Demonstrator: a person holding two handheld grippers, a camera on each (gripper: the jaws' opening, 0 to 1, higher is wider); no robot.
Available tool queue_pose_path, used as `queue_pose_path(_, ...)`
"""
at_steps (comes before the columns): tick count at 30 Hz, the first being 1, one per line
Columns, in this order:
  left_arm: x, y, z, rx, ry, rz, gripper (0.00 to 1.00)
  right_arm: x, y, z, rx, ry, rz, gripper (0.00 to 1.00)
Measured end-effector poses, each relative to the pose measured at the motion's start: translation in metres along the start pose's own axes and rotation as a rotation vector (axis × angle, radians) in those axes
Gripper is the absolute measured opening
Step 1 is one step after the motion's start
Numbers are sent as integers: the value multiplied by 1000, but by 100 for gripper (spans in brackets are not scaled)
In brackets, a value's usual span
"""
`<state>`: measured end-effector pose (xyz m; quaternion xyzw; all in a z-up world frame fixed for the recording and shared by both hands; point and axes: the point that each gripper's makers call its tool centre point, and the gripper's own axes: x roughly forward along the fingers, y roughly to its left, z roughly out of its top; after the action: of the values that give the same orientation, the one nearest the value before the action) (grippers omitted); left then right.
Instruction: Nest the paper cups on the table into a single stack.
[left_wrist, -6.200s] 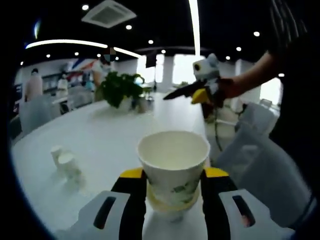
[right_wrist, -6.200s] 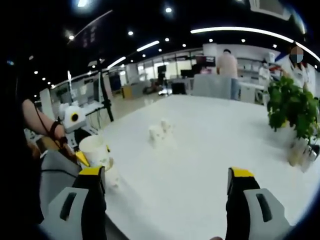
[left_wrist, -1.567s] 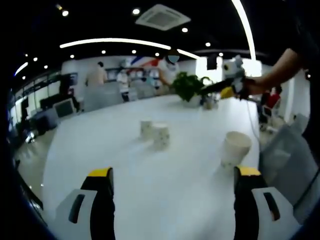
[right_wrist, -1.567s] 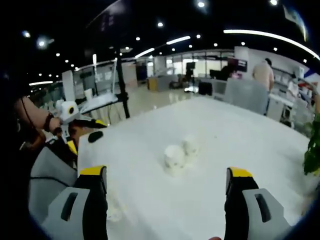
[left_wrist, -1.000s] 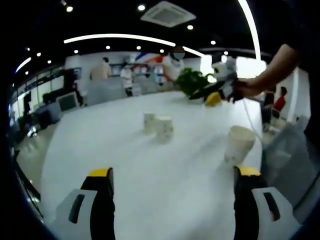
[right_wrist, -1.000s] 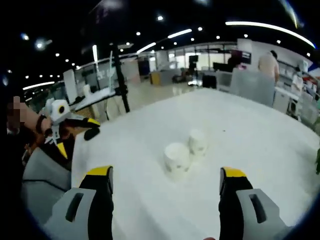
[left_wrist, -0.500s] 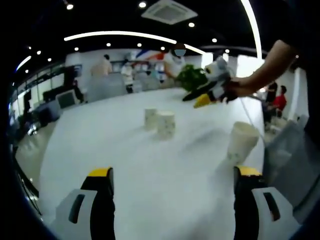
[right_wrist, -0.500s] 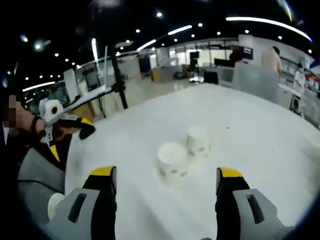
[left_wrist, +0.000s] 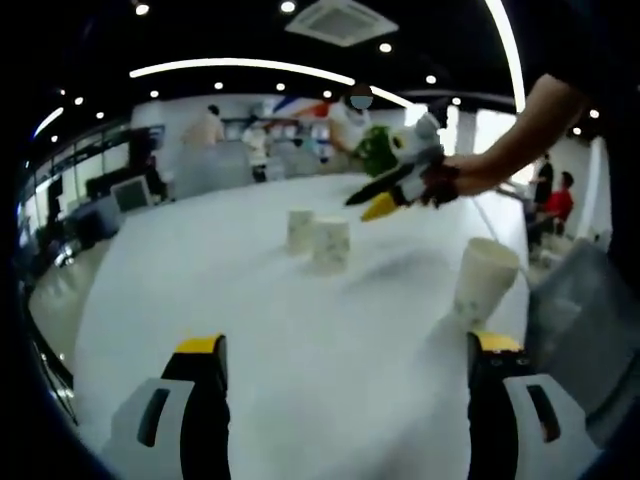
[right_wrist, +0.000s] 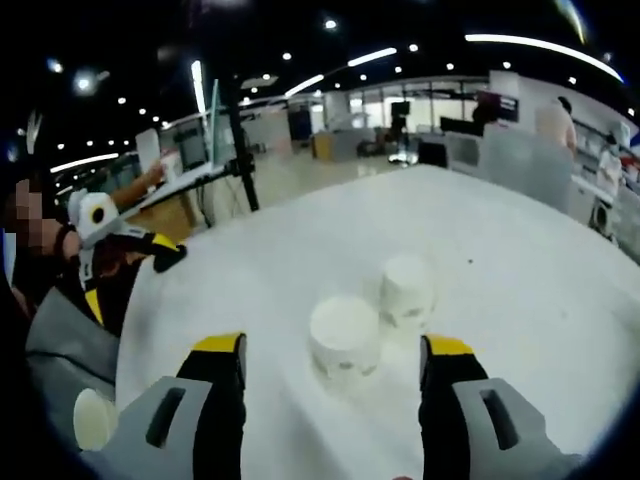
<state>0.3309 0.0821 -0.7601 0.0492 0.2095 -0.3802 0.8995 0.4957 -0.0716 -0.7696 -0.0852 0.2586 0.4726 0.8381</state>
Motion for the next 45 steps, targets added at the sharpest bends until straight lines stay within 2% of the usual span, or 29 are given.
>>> queue_pose_path(12, 1, -1, 4, -6, -4, 6, 98, 23, -6, 4, -37, 17, 23, 55)
queue_pose_path(21, 4, 5, -13, -24, 1, 0, 98, 34, -7, -7, -50, 52, 37, 46)
queue_pose_path(32, 1, 9, -17, -35, 2, 8, 98, 44, -5, -5, -72, 66, 56, 36)
queue_pose_path(45, 1, 10, -19, -39, 4, 12, 98, 43, -5, -8, -69, 85, 61, 37)
